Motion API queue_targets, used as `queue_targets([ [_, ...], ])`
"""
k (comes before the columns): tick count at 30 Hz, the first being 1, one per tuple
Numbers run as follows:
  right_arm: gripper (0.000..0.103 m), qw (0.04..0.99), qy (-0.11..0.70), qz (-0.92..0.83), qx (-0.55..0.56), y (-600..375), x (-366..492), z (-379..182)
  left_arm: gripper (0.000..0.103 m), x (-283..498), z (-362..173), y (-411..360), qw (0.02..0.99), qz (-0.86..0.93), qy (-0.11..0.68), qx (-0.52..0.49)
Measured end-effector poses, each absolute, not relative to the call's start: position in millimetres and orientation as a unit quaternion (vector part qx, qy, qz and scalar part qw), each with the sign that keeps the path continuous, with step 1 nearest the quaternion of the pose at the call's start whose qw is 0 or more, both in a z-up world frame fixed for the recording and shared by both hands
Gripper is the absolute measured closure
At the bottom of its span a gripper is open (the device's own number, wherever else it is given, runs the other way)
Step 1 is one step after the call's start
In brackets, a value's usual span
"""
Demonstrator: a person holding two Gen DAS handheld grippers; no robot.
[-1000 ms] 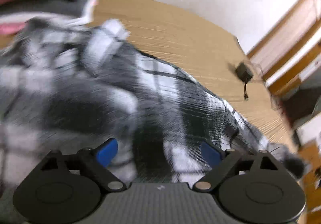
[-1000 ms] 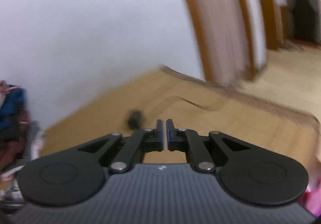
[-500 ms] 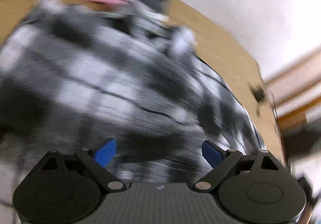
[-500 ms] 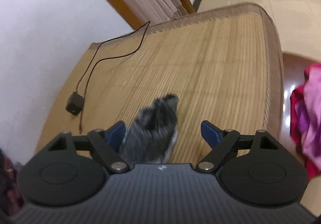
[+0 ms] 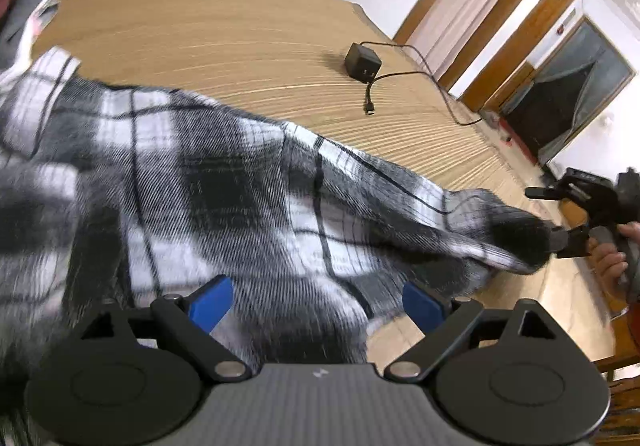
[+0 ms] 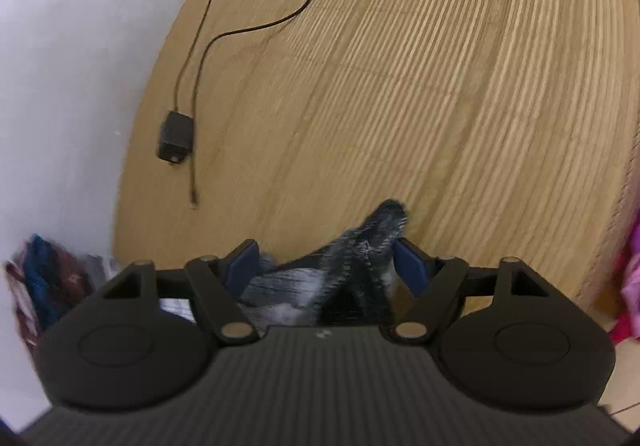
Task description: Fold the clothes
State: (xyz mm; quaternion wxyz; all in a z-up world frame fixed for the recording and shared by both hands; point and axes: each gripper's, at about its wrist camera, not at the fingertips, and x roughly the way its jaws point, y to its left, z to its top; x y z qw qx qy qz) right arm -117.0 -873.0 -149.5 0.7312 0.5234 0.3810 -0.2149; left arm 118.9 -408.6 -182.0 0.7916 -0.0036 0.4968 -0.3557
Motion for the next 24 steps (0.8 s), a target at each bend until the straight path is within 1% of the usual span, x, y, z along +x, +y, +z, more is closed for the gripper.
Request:
queue_targets([
  [4,0.031,0.748,0.389,-0.259,0.471,-861.9,-118.5,-134.6,0.01,130.9,-183.7,-426.8,0.794,-0.359,0.489,0.02],
  [8,0.032,0.766,0.389,-0.31,0.406,-853.3,-125.0,-103.2,0.009,128.9,-190.7,-428.7,0.788,-0.367,0.494,0.02],
  [11,0.031,0.771,0.391,-0.267,0.425,-842.5,-123.7,-93.9,0.01,125.6,-198.3,-432.1,0.789,-0.366,0.493,0.019],
  [13,0.031,0.759,0.404,-0.241,0.45,-838.1,-117.5,-99.9,0.01,121.0,-197.1,-431.7,0.797,-0.365,0.481,0.015],
  [16,0.031,0.752,0.427,-0.216,0.454,-839.0,-103.4,-114.9,0.01,116.6,-192.9,-437.5,0.805,-0.37,0.463,0.019],
  [17,0.034,0.752,0.429,-0.205,0.457,-841.8,-98.9,-120.9,0.01,117.5,-193.0,-442.0,0.808,-0.365,0.462,0.017],
  [18,0.038,0.751,0.414,-0.18,0.481,-846.9,-94.5,-129.0,0.01,118.5,-193.1,-446.4,0.812,-0.36,0.46,0.016],
  [19,0.05,0.749,0.396,-0.151,0.51,-852.6,-90.1,-137.6,0.01,119.5,-193.5,-450.9,0.815,-0.354,0.458,0.014],
  [20,0.081,0.743,0.384,-0.131,0.533,-859.4,-88.2,-145.9,0.009,120.9,-197.0,-455.7,0.819,-0.346,0.458,0.011],
  [21,0.097,0.739,0.374,-0.122,0.547,-866.3,-85.7,-154.2,0.009,122.3,-200.5,-460.5,0.822,-0.337,0.458,0.007],
  [24,0.098,0.739,0.343,-0.113,0.569,-891.2,-80.6,-179.0,0.01,122.6,-214.2,-475.6,0.835,-0.291,0.466,0.015],
])
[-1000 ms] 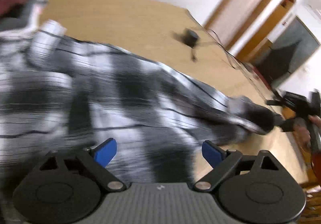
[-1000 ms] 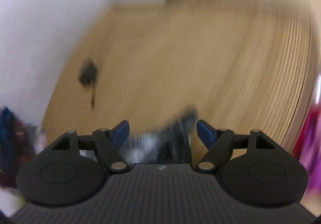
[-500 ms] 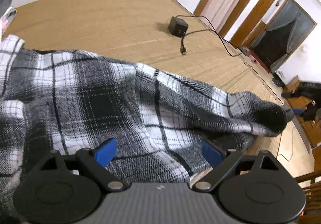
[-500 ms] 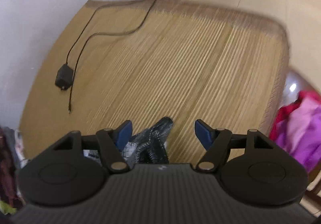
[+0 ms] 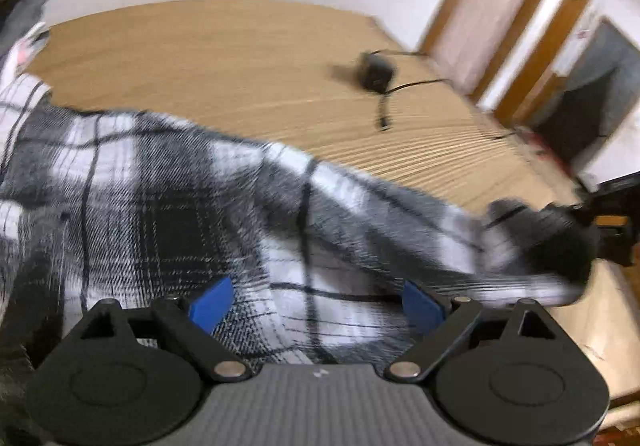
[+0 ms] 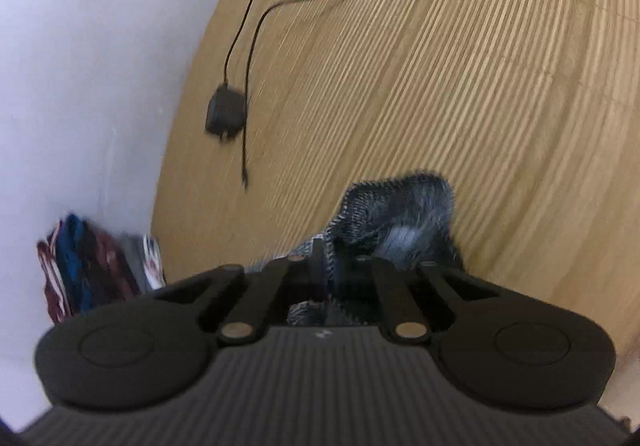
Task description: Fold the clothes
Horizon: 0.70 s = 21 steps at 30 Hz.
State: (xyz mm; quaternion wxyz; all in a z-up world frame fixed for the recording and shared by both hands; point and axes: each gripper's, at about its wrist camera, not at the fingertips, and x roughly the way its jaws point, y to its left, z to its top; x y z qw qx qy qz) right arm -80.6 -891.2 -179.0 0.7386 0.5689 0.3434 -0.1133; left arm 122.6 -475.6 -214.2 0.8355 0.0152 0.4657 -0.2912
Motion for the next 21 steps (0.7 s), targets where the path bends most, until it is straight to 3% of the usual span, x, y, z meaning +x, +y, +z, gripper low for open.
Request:
queue_targets([
  [6,0.098,0.682,0.22,-0.155,0.681,-966.0,-86.0,-198.8,0.008,103.7,-223.7,-509.2,0.855,-0.236,0.448,0.107],
  [12,0.096,0.656,0.264,-0.181,0.684,-989.2,-60.8,-226.4,0.006,107.7,-221.0,-512.5,0.859,-0.207,0.459,0.097],
  [15,0.091,0.64,0.283,-0.168,0.694,-998.6,-63.9,-240.9,0.015,112.5,-208.4,-504.9,0.862,-0.204,0.462,0.046],
  [18,0.06,0.677,0.272,-0.158,0.665,-1007.0,-85.3,-227.9,0.01,118.6,-188.3,-489.1,0.87,-0.211,0.442,-0.054],
  [20,0.027,0.713,0.269,-0.154,0.629,-1008.3,-101.0,-216.4,0.008,127.8,-180.1,-486.8,0.869,-0.214,0.437,-0.088],
  [21,0.022,0.738,0.272,-0.154,0.598,-1005.7,-109.9,-208.5,0.008,133.2,-179.5,-492.9,0.867,-0.212,0.443,-0.086],
])
